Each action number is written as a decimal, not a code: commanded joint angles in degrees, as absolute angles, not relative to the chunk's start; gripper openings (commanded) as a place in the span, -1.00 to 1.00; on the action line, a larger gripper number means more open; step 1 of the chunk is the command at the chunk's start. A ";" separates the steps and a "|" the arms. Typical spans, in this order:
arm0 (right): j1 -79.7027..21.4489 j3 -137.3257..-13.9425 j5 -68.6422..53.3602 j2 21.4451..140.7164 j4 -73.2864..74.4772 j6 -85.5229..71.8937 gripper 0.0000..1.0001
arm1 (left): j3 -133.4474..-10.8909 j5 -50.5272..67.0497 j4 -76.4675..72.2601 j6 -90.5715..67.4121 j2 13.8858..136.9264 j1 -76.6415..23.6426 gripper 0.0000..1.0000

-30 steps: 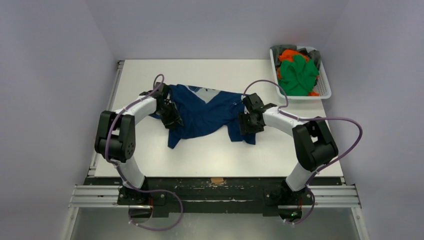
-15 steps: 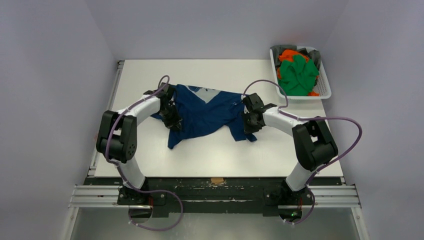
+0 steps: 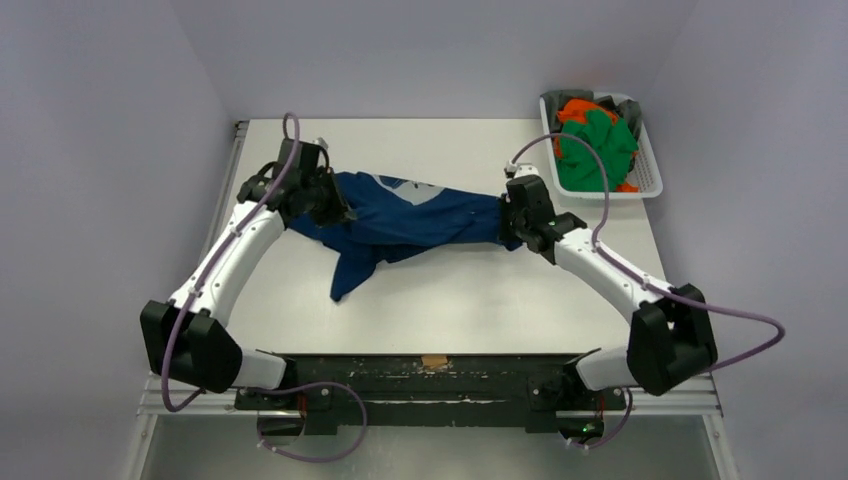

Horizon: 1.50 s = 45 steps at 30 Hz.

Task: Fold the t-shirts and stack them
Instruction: Flatten out the tshirt

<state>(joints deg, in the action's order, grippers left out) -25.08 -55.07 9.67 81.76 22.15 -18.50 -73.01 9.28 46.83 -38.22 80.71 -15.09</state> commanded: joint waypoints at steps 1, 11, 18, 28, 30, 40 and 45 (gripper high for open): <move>-24.88 -58.22 15.14 74.67 5.87 -20.38 -1.00 | -78.43 6.82 39.01 -37.08 76.73 -15.29 -1.00; -24.82 -74.65 14.47 69.54 -2.58 -8.18 -1.00 | -95.34 -4.43 32.29 -30.45 69.56 -15.29 -1.00; -24.78 -80.32 12.36 62.40 -2.01 4.77 -1.00 | -103.56 -12.21 31.60 -25.27 63.85 -15.29 -1.00; -24.87 -89.41 7.77 56.79 6.98 12.85 -1.00 | -108.02 -21.98 30.82 -18.98 54.79 -15.29 -1.00; -24.79 -91.37 6.01 55.80 8.54 13.38 -1.00 | -107.84 -22.98 30.11 -18.33 52.93 -15.29 -1.00; -24.86 -93.81 7.82 58.47 9.64 14.23 -1.00 | -108.37 -26.03 28.79 -17.75 55.97 -15.29 -1.00; -24.57 -92.39 20.86 66.43 5.98 17.12 -1.00 | -113.11 -33.35 34.25 -20.43 70.77 -12.20 -1.00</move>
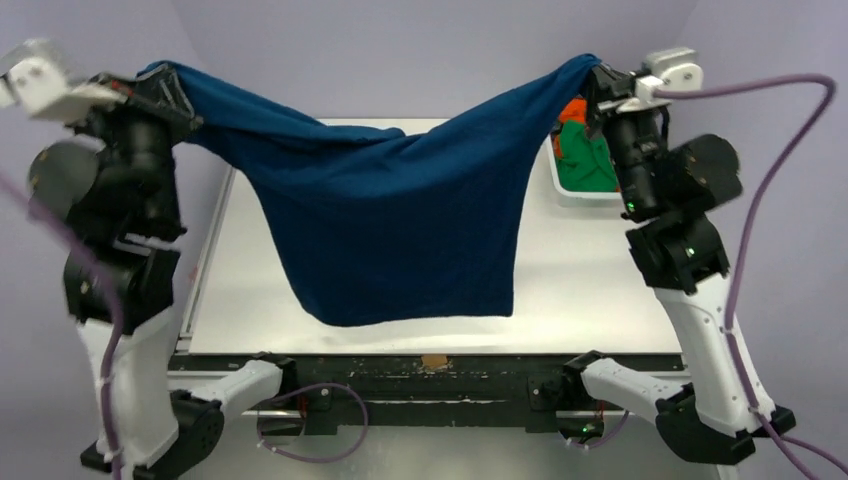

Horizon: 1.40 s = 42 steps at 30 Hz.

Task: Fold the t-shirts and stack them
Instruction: Flatten out the tshirt

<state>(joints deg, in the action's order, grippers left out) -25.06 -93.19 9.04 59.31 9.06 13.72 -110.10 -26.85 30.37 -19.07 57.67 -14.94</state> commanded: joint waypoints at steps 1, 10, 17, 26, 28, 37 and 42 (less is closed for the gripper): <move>-24.01 -91.46 23.76 68.41 4.88 17.44 -1.00 | -115.15 -32.88 37.36 -22.72 75.14 -9.93 -1.00; -10.03 -83.41 12.17 89.05 8.24 0.38 -0.79 | -130.71 -17.87 50.30 -27.79 114.86 -3.53 -0.12; -10.01 -80.23 8.37 96.10 9.77 -5.29 0.49 | -126.78 -8.79 52.21 -33.35 121.40 -3.43 0.89; -9.98 -82.16 -6.23 103.22 8.40 -6.88 0.73 | -94.06 7.31 39.87 -38.17 104.15 -7.18 1.00; -10.10 -83.57 -9.12 106.04 8.62 -8.01 0.73 | -89.05 9.32 39.39 -37.26 102.04 -10.01 1.00; -12.70 -88.22 -10.22 114.85 10.89 -6.85 0.73 | -76.59 22.18 34.31 -36.48 103.85 -20.36 1.00; -16.78 -90.72 -5.14 119.95 16.39 -4.20 0.71 | -75.93 25.31 33.09 -37.16 110.06 -20.31 1.00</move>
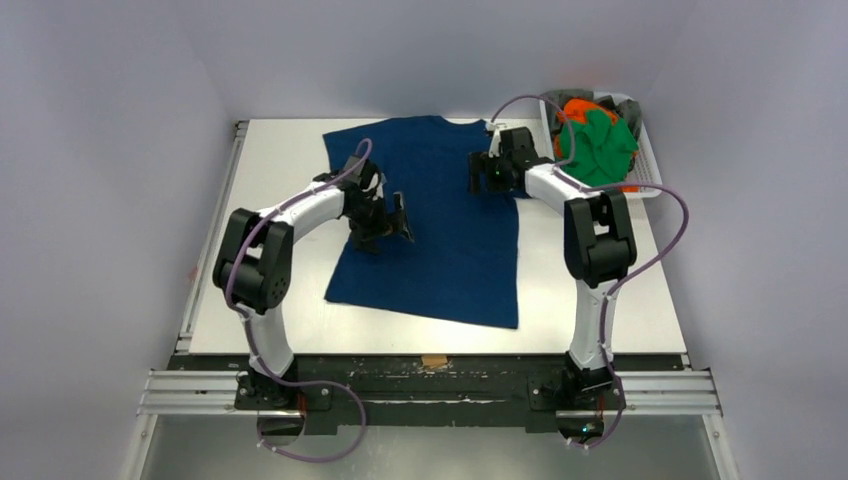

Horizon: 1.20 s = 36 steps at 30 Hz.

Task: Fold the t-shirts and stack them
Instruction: Flatten out the tshirt

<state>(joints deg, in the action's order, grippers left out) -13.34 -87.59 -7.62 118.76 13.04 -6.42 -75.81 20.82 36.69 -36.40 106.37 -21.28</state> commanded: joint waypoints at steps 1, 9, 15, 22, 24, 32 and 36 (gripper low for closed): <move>-17.15 -90.01 -5.66 120.04 15.99 -4.84 0.70 | -76.42 24.14 33.95 -37.76 111.76 -20.24 1.00; -18.84 -81.77 -10.59 118.86 13.78 -8.95 0.68 | -77.71 24.84 36.04 -44.07 117.03 -13.40 1.00; -22.80 -73.97 -15.29 115.41 15.49 -10.04 0.65 | -89.69 19.06 46.83 -43.78 121.61 -11.68 1.00; -34.29 -77.05 -29.75 116.28 21.44 -3.52 0.64 | -96.97 16.41 49.99 -43.32 125.02 -6.09 0.99; -38.26 -83.05 -30.88 119.16 25.70 1.24 0.64 | -98.41 18.96 49.37 -43.93 126.19 -4.90 0.97; -44.28 -89.91 -34.67 117.96 24.36 5.67 0.62 | -106.99 12.69 52.61 -44.75 124.50 -0.73 0.99; -42.99 -82.22 -22.16 109.66 19.98 3.16 0.65 | -107.53 10.00 53.10 -44.38 120.71 0.00 1.00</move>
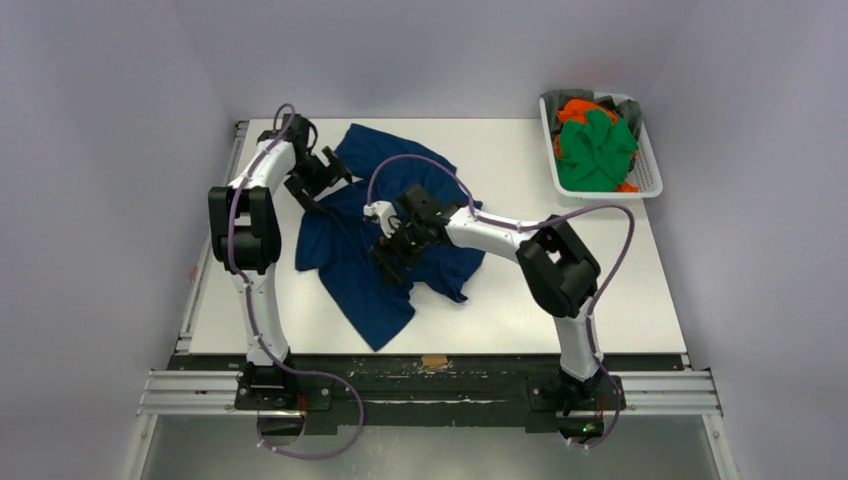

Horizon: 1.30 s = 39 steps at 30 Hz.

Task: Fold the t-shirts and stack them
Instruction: Flatten out the tshirt

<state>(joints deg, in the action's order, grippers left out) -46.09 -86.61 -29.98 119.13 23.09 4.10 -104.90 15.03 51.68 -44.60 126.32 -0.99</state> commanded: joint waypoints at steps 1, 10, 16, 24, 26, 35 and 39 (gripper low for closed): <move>-42.06 -80.84 -19.89 107.74 19.78 1.93 0.66 | -107.22 9.95 53.37 -44.03 119.68 0.00 1.00; -34.52 -74.45 -10.25 104.07 25.83 -2.87 0.52 | -90.42 21.03 43.66 -42.95 112.67 -8.49 1.00; -35.57 -73.60 -4.45 105.30 30.83 -2.63 0.40 | -83.41 23.33 39.17 -44.68 113.87 -10.72 1.00; -38.14 -71.89 6.82 106.08 36.13 -6.70 0.00 | -84.47 22.68 42.93 -42.93 117.81 -9.84 1.00; -38.08 -69.53 8.71 103.43 37.35 -10.72 -0.11 | -84.46 22.98 43.30 -42.66 118.03 -9.23 1.00; -38.13 -58.65 13.96 92.37 56.44 -32.31 -0.17 | -83.97 22.00 45.00 -41.84 117.64 -6.45 1.00; -38.12 -55.99 11.34 85.12 63.03 -40.85 -0.15 | -84.09 21.82 45.57 -41.75 117.16 -5.82 1.00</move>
<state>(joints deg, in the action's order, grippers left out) -38.13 -57.65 11.22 92.31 52.64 -27.97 -83.68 24.08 44.69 -43.72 117.01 -6.98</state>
